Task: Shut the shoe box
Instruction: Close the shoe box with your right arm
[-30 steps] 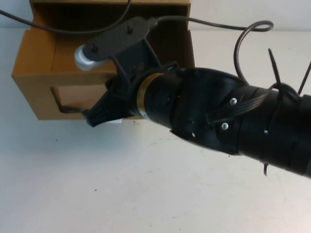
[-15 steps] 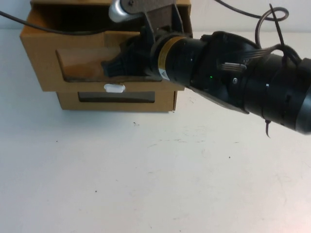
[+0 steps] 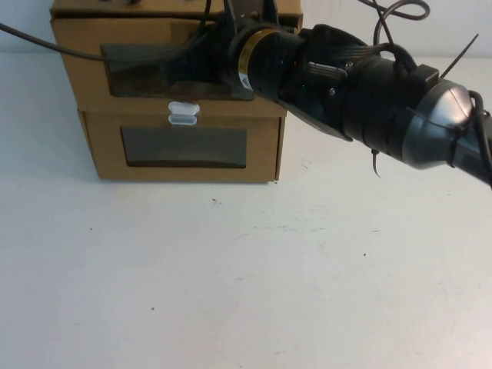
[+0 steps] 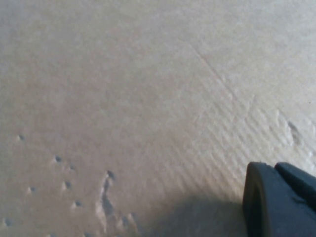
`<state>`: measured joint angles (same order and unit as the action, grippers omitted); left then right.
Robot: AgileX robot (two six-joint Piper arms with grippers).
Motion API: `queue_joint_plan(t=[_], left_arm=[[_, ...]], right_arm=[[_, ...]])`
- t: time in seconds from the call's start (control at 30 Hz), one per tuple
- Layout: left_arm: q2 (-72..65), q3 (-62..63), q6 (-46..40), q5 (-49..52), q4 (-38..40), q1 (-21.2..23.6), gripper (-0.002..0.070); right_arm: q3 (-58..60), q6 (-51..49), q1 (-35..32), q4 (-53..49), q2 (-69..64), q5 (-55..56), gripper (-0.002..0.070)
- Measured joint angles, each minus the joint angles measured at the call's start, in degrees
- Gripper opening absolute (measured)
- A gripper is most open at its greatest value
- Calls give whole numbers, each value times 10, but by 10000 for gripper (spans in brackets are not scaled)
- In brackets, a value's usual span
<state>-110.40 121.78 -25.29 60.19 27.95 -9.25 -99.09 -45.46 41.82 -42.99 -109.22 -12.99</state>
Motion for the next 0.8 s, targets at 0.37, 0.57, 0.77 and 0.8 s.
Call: queue_joint_plan(t=[0.37, 0.57, 0.77, 0.8], left_arm=[[0, 0, 0, 0, 1, 0, -2], [0, 0, 0, 0, 3, 0, -2], [31, 0, -12, -3, -3, 0, -2], [41, 0, -16, -4, -5, 0, -2]], right_arm=[[-56, 0, -27, 18, -61, 25, -11], [-58, 4, -32, 51, -68, -4, -11], [-58, 195, -13, 218, -37, -112, -11], [-58, 230, -9, 255, -27, -126, -11]])
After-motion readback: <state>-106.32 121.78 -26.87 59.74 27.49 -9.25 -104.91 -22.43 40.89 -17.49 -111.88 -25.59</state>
